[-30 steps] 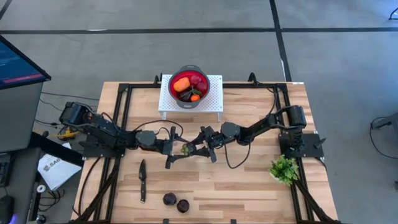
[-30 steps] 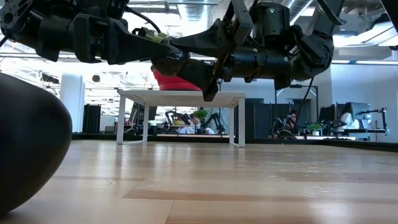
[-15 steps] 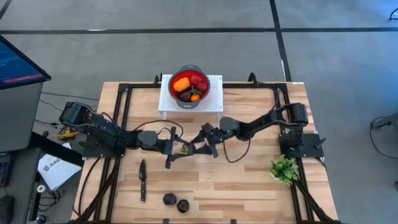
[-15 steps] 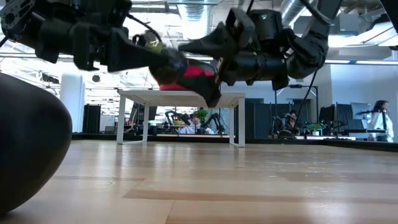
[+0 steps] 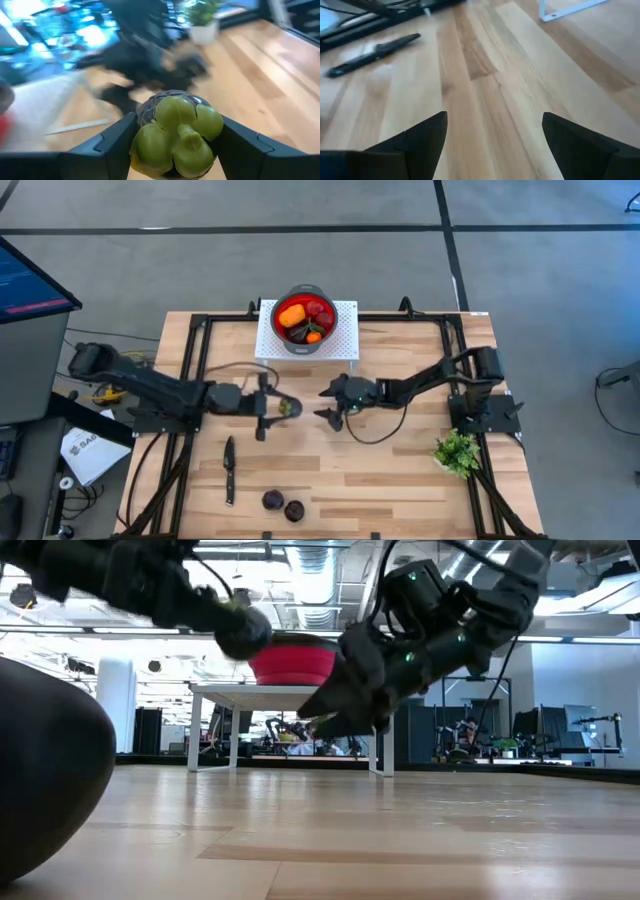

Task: Pick & Place Fruit
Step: Put the mangosteen into the red strainer bowl, then put the plum into the red strainer bowl

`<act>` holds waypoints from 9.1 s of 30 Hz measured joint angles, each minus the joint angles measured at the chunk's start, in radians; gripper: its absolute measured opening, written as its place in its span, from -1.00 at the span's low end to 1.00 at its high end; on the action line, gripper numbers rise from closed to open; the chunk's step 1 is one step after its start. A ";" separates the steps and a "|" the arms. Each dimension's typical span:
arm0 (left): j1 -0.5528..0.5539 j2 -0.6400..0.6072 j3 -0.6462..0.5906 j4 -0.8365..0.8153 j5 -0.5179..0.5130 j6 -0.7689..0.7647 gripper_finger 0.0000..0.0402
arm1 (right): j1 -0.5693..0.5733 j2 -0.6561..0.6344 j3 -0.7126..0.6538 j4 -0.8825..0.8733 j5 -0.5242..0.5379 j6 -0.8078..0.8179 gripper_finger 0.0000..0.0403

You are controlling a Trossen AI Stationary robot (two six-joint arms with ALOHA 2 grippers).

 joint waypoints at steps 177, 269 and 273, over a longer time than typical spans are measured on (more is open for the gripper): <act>0.611 0.229 0.506 -0.235 0.216 -0.198 0.27 | 0.169 0.414 0.412 0.003 0.476 0.010 0.58; -0.256 -0.240 -0.248 0.159 0.142 0.017 0.41 | 0.295 0.303 0.549 -0.375 0.004 -0.087 0.00; -0.325 -0.215 -0.223 0.159 0.079 0.116 0.41 | 0.258 0.296 0.443 -0.091 -0.016 0.060 -0.02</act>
